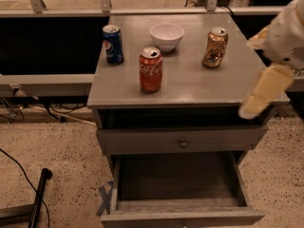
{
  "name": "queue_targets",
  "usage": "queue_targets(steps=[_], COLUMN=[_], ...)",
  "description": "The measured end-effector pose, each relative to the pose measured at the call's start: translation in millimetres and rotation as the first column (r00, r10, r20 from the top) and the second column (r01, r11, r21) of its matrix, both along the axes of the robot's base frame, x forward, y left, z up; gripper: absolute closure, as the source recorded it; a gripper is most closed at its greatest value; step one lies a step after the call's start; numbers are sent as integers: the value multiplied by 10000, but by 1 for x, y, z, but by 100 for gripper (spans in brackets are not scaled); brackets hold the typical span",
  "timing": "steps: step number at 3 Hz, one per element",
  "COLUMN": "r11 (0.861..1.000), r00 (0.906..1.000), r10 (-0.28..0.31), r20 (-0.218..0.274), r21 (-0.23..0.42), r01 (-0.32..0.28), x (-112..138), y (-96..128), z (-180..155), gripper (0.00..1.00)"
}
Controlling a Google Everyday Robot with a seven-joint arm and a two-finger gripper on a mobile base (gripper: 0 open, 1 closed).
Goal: Place coke can into middle drawer
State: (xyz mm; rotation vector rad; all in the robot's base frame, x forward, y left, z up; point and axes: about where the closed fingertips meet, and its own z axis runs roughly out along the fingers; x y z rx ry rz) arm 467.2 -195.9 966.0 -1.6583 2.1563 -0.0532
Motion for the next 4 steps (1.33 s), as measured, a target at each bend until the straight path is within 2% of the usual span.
queue_targets(steps=[1, 2, 3, 4], r11=[9936, 9588, 8738, 7718], r00=[9981, 9927, 9885, 9803], r10=[-45, -149, 362, 971], r20=[612, 1201, 1469, 1720], r21=[1125, 2834, 4753, 6088], r01=[-24, -199, -1026, -1833], x=[50, 97, 127, 141], y=[39, 68, 112, 146], z=[-15, -23, -23, -15], gripper=[0, 0, 0, 0])
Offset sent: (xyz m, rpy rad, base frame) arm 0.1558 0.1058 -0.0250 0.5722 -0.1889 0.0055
